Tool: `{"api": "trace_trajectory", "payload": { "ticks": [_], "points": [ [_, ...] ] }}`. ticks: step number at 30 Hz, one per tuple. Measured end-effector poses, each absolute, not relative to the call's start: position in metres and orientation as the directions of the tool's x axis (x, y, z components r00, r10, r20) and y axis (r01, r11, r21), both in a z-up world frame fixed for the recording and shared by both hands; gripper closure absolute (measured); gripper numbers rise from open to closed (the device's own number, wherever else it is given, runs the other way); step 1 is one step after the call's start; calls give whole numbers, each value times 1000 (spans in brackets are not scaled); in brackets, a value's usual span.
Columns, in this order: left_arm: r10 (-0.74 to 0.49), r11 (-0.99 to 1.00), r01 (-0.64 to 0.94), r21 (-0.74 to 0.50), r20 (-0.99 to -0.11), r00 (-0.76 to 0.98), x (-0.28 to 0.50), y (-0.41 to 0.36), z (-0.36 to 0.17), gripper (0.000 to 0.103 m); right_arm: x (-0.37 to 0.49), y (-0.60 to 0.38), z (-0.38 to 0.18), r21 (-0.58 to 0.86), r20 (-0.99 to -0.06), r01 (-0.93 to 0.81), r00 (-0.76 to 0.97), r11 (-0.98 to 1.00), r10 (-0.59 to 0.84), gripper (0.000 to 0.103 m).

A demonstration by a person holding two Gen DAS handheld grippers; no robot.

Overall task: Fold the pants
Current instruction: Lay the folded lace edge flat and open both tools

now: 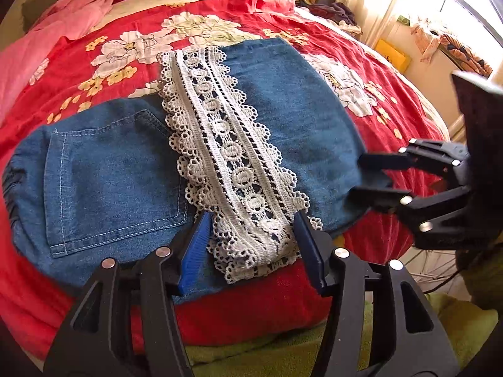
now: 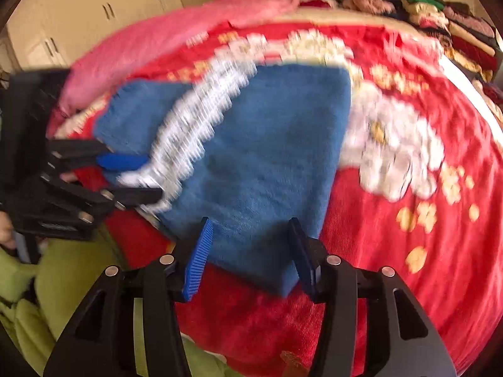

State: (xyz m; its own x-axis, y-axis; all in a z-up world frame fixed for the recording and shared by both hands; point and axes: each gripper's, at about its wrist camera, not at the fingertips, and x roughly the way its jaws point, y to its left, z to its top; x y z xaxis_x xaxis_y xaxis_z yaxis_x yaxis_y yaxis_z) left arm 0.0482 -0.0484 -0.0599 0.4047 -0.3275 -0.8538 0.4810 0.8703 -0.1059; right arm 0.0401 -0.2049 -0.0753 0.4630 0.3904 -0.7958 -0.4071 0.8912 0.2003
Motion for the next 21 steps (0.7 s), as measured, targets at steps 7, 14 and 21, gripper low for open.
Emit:
{"api": "trace_trajectory", "payload": {
  "ticks": [7,14,21],
  "points": [
    [-318,882,461,-94,-842,436,45,-45,-52,46,32,-218,-56,214,-752,-391,519,895,406,37],
    [-286,903,426,-56,-818,499,38,-44,-30,21,23,-240,-31,191,-709,-346,599,919,372,24],
    [-255,915,404,-9,-788,560,30,-48,-5,10,15,-255,-6,147,-663,-303,676,942,321,9]
  ]
}}
